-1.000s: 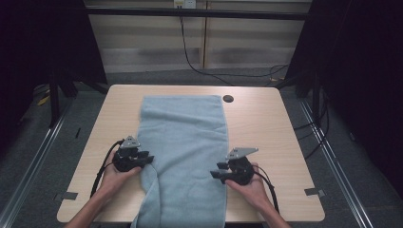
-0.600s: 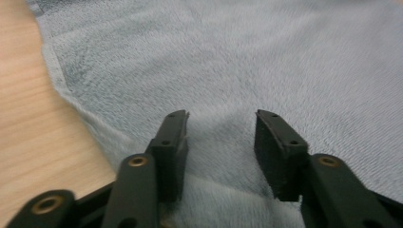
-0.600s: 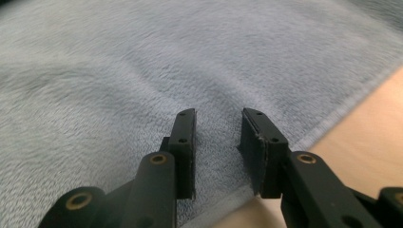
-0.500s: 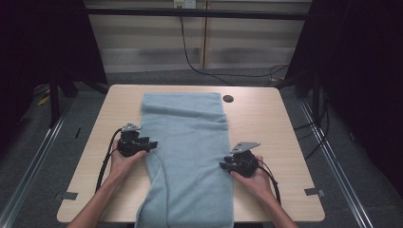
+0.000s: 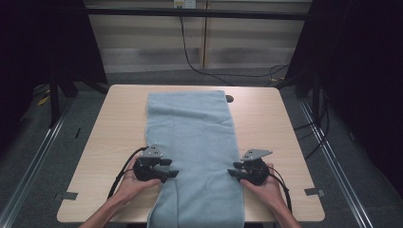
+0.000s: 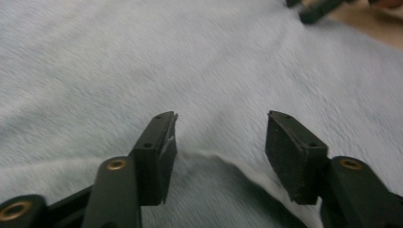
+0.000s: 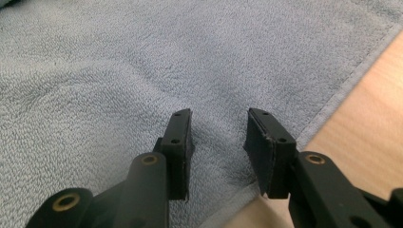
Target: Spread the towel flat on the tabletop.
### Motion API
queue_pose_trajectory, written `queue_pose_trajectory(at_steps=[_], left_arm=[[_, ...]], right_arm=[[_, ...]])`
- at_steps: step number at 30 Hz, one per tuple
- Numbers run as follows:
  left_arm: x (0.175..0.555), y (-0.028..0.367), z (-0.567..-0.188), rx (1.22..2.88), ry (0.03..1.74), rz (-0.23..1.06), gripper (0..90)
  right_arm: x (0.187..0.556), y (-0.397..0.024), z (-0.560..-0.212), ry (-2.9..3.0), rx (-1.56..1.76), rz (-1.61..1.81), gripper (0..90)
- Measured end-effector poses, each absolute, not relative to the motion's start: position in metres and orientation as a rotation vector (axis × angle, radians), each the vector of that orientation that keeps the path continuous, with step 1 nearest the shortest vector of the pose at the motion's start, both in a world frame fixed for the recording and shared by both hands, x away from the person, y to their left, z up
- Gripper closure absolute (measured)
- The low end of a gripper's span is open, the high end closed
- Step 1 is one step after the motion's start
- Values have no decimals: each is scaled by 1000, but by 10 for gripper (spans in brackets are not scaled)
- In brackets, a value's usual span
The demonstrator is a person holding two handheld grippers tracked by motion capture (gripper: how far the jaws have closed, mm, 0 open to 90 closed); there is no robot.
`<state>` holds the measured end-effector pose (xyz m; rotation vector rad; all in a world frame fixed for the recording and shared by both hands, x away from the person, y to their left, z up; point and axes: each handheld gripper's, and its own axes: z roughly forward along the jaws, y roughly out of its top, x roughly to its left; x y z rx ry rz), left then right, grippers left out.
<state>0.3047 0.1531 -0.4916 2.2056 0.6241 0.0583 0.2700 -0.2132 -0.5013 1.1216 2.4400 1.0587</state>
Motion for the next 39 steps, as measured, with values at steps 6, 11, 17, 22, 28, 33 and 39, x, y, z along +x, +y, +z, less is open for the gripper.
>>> queue_pose_trajectory(at_steps=[6,11,17,22,28,33,39], left_arm=[[291,161,-490,2197,603,45,884],[274,197,-476,2098,655,10,886],[255,246,-481,2045,740,0,859],[265,259,-479,1975,827,36,697],[316,231,-472,1993,851,134,567],[368,198,-479,2044,866,157,580],[410,173,-502,2110,956,240,570]], right_arm=[[256,-215,-500,2441,1118,1030,605],[250,-219,-499,2443,1138,1021,604],[236,-224,-497,2446,1165,1003,564],[232,-225,-495,2459,1187,1016,455],[266,-227,-487,2362,1214,1120,461],[312,-218,-484,2340,1225,1163,473],[355,-205,-497,2318,1281,1086,469]])
